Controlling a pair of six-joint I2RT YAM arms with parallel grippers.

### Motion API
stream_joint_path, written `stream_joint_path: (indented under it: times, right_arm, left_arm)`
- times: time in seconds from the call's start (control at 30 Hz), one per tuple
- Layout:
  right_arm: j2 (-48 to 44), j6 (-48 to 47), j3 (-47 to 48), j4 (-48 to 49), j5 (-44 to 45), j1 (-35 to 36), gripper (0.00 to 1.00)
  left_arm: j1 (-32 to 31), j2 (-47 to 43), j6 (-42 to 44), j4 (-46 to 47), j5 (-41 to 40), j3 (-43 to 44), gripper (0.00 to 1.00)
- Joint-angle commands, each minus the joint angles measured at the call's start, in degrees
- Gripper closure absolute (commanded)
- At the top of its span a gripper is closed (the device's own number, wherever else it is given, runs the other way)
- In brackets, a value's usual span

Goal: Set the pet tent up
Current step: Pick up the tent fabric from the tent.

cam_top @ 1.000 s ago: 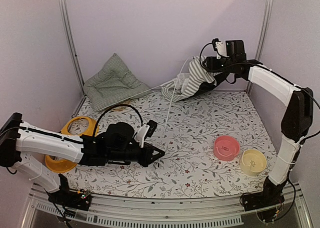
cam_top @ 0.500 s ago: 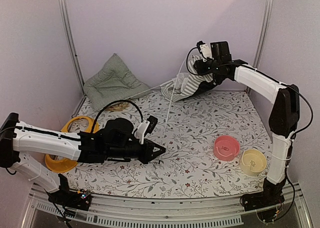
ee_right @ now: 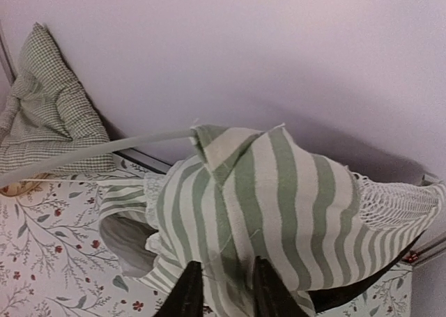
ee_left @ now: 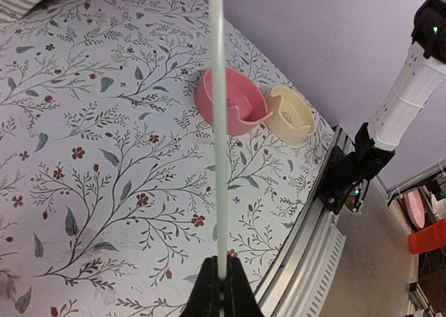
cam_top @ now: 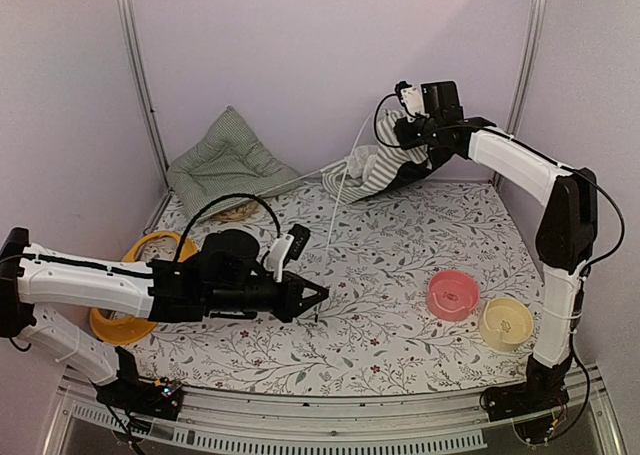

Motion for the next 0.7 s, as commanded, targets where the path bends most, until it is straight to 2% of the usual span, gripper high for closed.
stream_joint_path:
  times: [0.0,0.1,0.13,0.17,0.2,0.3,0.4,0.67]
  right_arm:
    - [0.1,-0.5,3.0,-0.7,-3.2,-1.0,0.62]
    - [1.1,1.5,6.5,-4.1,-9.8,-3.9,0.43]
    - [1.5,2.8,7.3,-4.9,-11.5,-4.6,0.33]
    - [1.8,3.3,8.0,-5.4,-12.8,-5.0,0.14]
    - [2.3,3.5,8.6,-6.0,-13.5,-5.0,0.00]
    - [2.9,2.2,9.3,-6.9,-14.1,-5.0,0.02]
    - [2.8,1.6,9.3,-7.0,-14.0,-5.0,0.17]
    - [4.0,-0.4,10.2,-6.0,-9.4,-5.0,0.25]
  left_arm:
    - [1.6,-1.3,0.4,0.4,-1.3,0.7,1.00]
    - [1.7,-1.5,0.4,0.5,-1.3,0.3,1.00]
    - [1.8,-1.4,0.3,0.5,-1.2,0.3,1.00]
    - [1.8,-1.4,0.3,0.5,-1.2,0.3,1.00]
    - [1.7,-1.3,0.3,0.6,-1.1,0.2,1.00]
    - [2.0,-1.3,0.3,0.6,-1.1,0.2,1.00]
    - [2.1,-1.3,0.4,0.6,-0.8,0.2,1.00]
    - [2.4,-1.6,0.5,0.2,-0.6,0.6,1.00]
